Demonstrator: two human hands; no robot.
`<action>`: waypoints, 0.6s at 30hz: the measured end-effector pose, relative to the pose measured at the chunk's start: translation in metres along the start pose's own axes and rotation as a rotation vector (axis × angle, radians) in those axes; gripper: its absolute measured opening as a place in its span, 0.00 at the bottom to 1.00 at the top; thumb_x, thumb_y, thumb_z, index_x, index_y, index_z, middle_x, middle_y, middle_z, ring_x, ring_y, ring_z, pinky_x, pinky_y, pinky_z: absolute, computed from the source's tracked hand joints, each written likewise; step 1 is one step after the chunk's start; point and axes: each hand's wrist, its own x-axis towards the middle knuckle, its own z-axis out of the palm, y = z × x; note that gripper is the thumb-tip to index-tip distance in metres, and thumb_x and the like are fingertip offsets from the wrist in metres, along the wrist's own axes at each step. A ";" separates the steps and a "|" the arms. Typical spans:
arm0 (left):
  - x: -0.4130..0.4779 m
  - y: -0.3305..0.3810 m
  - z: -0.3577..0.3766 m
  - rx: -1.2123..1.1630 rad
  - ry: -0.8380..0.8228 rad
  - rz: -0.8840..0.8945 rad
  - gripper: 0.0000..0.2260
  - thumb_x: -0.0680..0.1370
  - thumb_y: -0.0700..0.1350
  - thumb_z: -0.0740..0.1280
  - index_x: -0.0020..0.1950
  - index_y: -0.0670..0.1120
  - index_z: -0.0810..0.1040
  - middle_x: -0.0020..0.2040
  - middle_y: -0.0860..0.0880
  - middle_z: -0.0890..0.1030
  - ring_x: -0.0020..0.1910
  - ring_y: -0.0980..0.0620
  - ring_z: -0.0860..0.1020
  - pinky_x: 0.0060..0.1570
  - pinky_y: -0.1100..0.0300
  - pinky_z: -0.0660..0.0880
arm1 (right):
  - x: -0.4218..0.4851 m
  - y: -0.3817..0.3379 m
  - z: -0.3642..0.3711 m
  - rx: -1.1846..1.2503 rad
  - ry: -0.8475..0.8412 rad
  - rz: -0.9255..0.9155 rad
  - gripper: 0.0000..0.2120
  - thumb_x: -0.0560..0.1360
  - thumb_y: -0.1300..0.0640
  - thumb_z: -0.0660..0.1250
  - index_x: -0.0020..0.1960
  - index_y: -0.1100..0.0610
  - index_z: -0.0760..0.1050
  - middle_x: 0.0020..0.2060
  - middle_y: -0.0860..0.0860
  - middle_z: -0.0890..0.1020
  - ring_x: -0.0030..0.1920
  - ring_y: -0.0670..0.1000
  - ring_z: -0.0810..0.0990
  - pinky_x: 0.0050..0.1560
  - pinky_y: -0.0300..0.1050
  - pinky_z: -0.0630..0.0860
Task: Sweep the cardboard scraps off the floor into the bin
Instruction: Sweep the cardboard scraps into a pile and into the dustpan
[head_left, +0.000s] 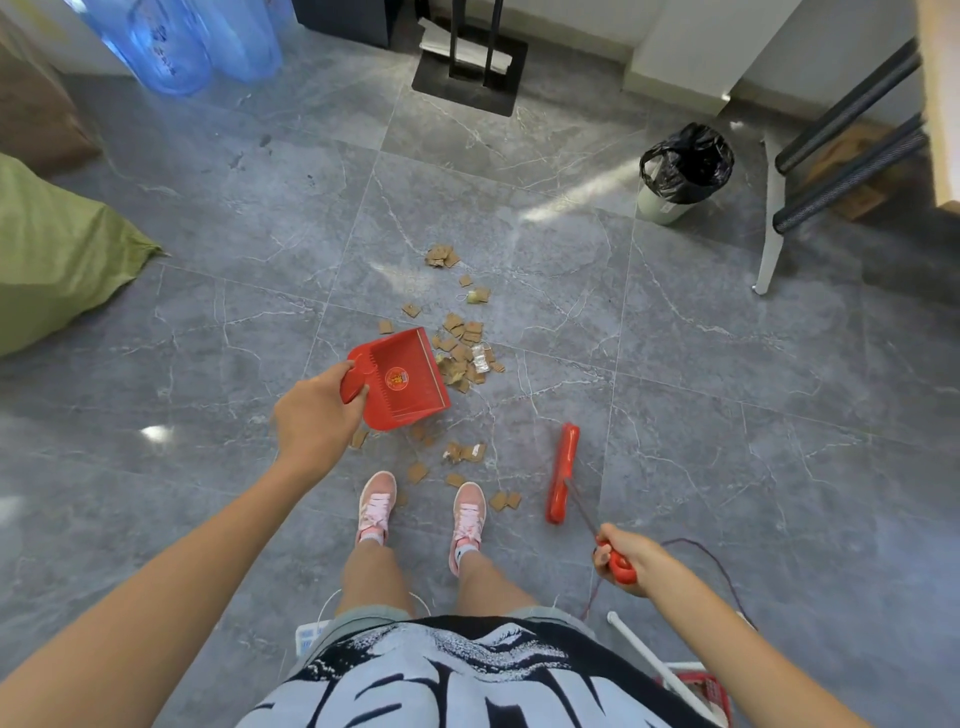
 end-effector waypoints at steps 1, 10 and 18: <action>0.003 -0.004 -0.001 -0.005 -0.008 0.011 0.14 0.77 0.52 0.66 0.60 0.49 0.80 0.41 0.44 0.85 0.40 0.41 0.82 0.34 0.56 0.72 | -0.001 0.007 0.005 0.027 0.006 0.016 0.13 0.76 0.67 0.55 0.34 0.59 0.60 0.24 0.51 0.62 0.11 0.44 0.61 0.14 0.28 0.62; 0.032 -0.052 -0.010 -0.068 -0.093 0.086 0.15 0.77 0.52 0.66 0.61 0.50 0.80 0.41 0.44 0.85 0.40 0.41 0.82 0.37 0.52 0.76 | -0.022 0.035 0.119 0.259 -0.100 0.055 0.15 0.81 0.64 0.53 0.35 0.59 0.60 0.16 0.51 0.64 0.09 0.43 0.61 0.13 0.27 0.60; 0.040 -0.084 -0.019 -0.145 -0.067 0.013 0.15 0.76 0.49 0.68 0.62 0.49 0.80 0.40 0.42 0.84 0.40 0.38 0.81 0.39 0.51 0.76 | -0.046 -0.010 0.205 0.355 -0.222 -0.031 0.14 0.79 0.67 0.50 0.36 0.58 0.62 0.29 0.50 0.64 0.10 0.42 0.61 0.12 0.29 0.58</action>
